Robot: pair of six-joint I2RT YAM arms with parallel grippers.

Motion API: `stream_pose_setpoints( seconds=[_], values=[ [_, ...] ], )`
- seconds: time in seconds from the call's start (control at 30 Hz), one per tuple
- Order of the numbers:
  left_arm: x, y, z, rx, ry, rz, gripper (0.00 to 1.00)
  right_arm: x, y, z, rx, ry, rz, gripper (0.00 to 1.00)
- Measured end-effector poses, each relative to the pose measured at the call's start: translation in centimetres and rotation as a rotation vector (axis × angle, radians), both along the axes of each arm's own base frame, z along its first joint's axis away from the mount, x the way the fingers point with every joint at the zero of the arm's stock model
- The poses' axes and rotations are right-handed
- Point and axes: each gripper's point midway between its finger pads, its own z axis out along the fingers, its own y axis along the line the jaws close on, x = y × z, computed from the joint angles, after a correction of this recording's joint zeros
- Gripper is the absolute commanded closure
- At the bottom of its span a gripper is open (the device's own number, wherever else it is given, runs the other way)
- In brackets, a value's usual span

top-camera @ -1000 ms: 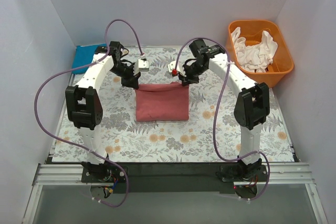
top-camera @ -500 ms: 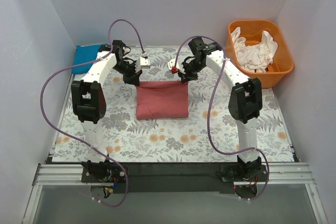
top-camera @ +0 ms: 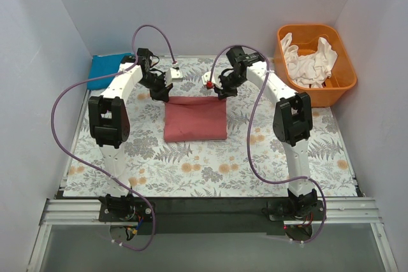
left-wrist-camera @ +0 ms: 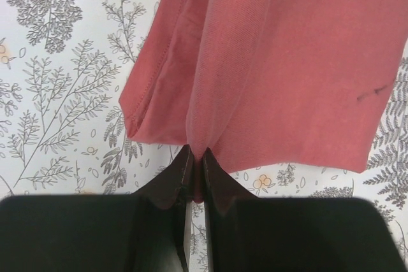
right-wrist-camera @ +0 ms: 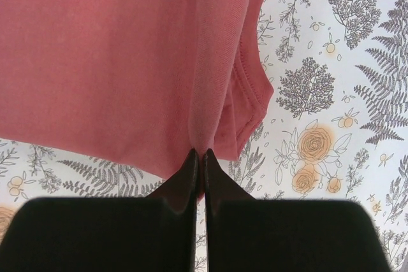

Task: Fold and stack the t-shirts
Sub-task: Fold the tshirt

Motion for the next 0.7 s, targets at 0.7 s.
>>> stream_pose_setpoints(
  seconds=[0.7],
  values=[
    [2.0,1.0,-7.5,0.033,0.038,0.127,1.00,3.1,1.3,-7.6,-0.013,0.036,-0.085,0.99]
  ],
)
